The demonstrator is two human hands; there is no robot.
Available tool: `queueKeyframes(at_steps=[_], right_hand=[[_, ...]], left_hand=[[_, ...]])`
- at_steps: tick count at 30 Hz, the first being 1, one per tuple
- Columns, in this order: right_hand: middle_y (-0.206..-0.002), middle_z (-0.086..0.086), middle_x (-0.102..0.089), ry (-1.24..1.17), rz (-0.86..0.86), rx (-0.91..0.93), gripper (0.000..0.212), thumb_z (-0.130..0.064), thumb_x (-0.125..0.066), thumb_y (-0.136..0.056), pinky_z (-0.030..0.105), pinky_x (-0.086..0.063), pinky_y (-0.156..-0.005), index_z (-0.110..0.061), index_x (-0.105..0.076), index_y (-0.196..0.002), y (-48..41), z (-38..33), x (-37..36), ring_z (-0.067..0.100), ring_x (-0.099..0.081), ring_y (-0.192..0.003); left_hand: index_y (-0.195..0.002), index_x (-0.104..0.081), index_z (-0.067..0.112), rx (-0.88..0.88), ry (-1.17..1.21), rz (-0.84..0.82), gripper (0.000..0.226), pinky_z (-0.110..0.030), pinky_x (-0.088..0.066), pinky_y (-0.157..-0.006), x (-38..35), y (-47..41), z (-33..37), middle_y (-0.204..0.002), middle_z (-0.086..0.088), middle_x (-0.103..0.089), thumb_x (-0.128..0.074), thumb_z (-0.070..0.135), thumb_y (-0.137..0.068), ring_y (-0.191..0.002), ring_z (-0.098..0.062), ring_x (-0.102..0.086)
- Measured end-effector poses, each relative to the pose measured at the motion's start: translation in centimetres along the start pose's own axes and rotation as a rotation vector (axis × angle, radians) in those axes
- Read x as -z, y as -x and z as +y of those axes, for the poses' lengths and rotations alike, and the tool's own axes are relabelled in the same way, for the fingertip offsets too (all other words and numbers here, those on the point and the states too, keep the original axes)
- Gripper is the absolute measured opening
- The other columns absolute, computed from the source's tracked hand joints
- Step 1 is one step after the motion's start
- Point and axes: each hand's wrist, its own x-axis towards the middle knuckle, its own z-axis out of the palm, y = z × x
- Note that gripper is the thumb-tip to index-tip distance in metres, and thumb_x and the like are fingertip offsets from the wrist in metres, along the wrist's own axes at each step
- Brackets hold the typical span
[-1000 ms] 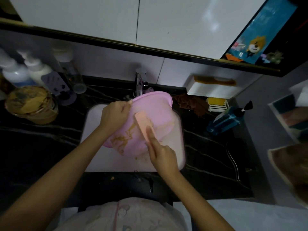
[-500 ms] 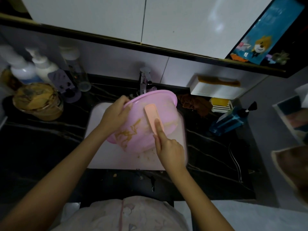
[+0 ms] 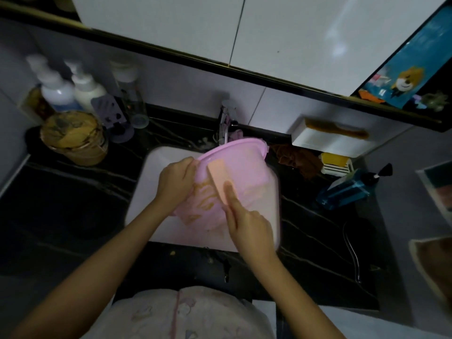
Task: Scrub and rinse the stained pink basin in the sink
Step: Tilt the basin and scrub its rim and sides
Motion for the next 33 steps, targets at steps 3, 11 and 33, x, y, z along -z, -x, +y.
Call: queueKeyframes(at_steps=[3, 11, 33], right_hand=[[-0.066, 0.010, -0.061, 0.097, 0.021, -0.224, 0.052, -0.039, -0.030, -0.101, 0.031, -0.043, -0.049, -0.032, -0.016, -0.150, -2.7, 4.2, 2.0, 0.027, -0.060, -0.058], [-0.069, 0.016, -0.066, 0.103, 0.010, -0.081, 0.052, -0.042, -0.033, -0.098, 0.036, -0.047, -0.051, -0.036, -0.021, -0.148, -0.5, 4.3, 1.2, 0.034, -0.064, -0.061], [-0.055, 0.017, -0.059, -0.110, 0.229, -0.310, 0.053, -0.036, -0.037, -0.096, 0.038, -0.045, -0.042, -0.041, -0.019, -0.145, -0.4, 4.9, -2.5, 0.032, -0.059, -0.047]], left_hand=[[-0.074, -0.055, 0.005, -0.016, 0.015, -0.041, 0.040, -0.036, -0.033, -0.060, -0.2, -0.1, 0.5, -0.072, -0.020, -0.062, -0.032, 0.033, -0.091, -0.070, -0.035, -0.056], [-0.081, -0.061, 0.005, -0.008, 0.070, -0.051, 0.046, -0.038, -0.040, -0.065, 0.2, -1.0, 0.4, -0.080, -0.020, -0.065, -0.031, 0.037, -0.089, -0.076, -0.035, -0.058], [-0.080, -0.061, 0.004, -0.004, 0.057, -0.061, 0.048, -0.041, -0.044, -0.067, -0.3, -2.5, 0.6, -0.078, -0.018, -0.065, -0.030, 0.040, -0.089, -0.076, -0.034, -0.059]])
